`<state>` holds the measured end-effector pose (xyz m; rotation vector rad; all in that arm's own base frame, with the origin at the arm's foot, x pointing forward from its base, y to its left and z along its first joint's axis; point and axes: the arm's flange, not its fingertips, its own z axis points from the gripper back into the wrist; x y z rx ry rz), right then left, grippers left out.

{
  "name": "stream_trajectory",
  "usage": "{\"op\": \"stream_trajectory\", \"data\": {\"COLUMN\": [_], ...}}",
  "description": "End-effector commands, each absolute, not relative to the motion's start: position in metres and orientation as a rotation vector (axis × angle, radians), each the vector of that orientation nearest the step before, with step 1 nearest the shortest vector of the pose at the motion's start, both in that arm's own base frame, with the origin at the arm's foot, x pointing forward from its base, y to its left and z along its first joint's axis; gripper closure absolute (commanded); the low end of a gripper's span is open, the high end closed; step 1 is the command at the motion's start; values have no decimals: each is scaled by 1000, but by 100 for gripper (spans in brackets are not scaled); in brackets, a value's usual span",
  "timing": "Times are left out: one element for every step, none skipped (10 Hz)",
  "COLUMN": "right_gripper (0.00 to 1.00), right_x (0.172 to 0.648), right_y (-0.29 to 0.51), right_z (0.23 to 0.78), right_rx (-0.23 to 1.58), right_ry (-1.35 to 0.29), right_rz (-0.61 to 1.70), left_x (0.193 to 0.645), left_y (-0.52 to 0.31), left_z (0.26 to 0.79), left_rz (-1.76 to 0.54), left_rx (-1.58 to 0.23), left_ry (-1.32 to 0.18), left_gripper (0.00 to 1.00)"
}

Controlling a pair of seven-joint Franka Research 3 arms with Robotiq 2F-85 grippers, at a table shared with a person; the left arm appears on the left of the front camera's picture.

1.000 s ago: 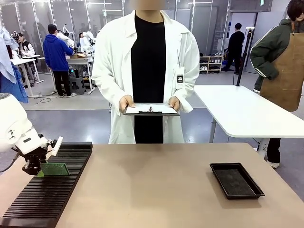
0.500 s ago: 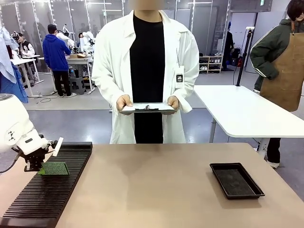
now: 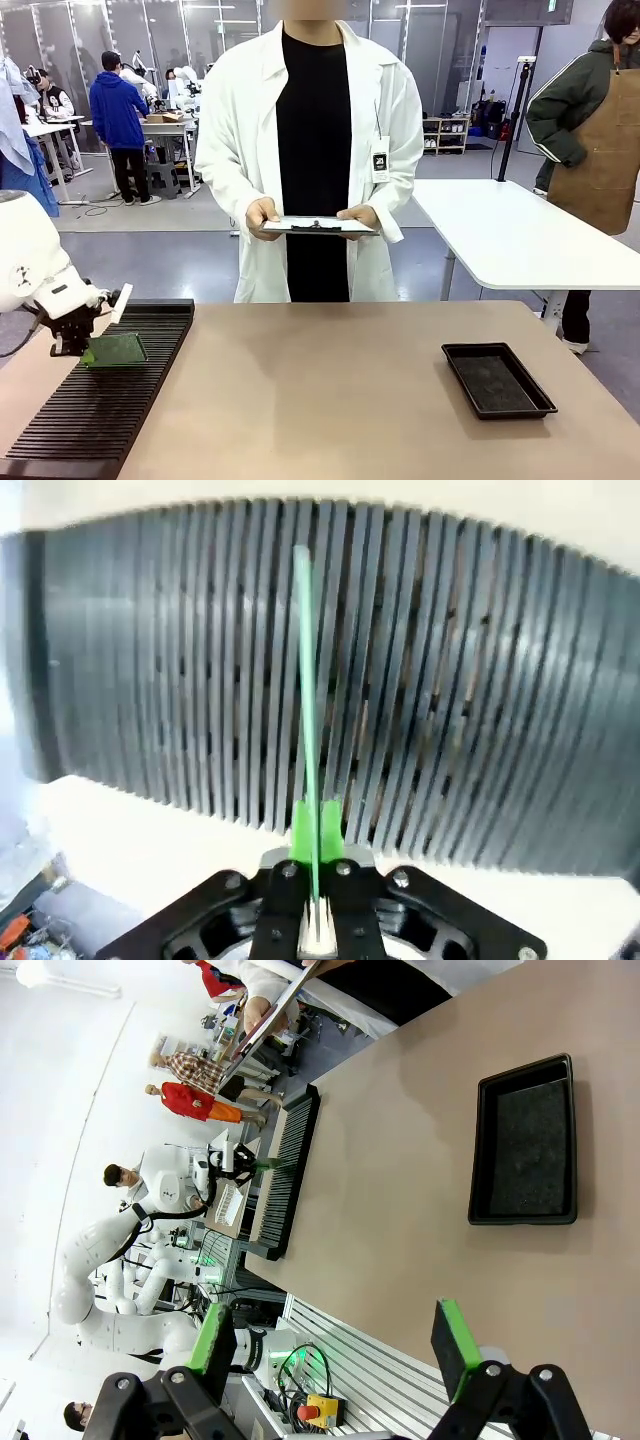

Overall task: Inspect the PCB.
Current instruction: Pick up the Blank PCB and present it to the human.

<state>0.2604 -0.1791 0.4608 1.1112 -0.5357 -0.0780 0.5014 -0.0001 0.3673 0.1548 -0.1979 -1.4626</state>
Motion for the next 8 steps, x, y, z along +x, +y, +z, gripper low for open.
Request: {"op": "stream_trajectory", "data": {"right_gripper": [0, 0, 0, 0, 0, 0, 0, 0], "right_x": [260, 260, 260, 260, 260, 260, 260, 260], "right_y": [-180, -180, -180, -180, -180, -180, -180, -180], "right_z": [462, 462, 462, 462, 462, 462, 462, 462], "right_rx": [1118, 1118, 1118, 1118, 1118, 1118, 1118, 1118], "right_ry": [-549, -549, -549, -549, -549, -549, -549, -549], "right_rz": [-70, -70, -70, -70, -70, -70, -70, -70], "left_x": [491, 492, 492, 491, 489, 488, 486, 484], "left_y": [5, 13, 22, 31, 41, 45, 43, 31], "left_z": [419, 436, 444, 446, 441, 435, 422, 401], "left_rz": [-1423, -1382, -1336, -1256, -1141, -1041, -937, -816], "left_rx": [86, 24, -69, -203, -368, -518, -680, -812], "left_ry": [-281, -324, -355, -375, -376, -431, -518, -570], "left_gripper": [100, 100, 100, 100, 100, 100, 100, 100]}}
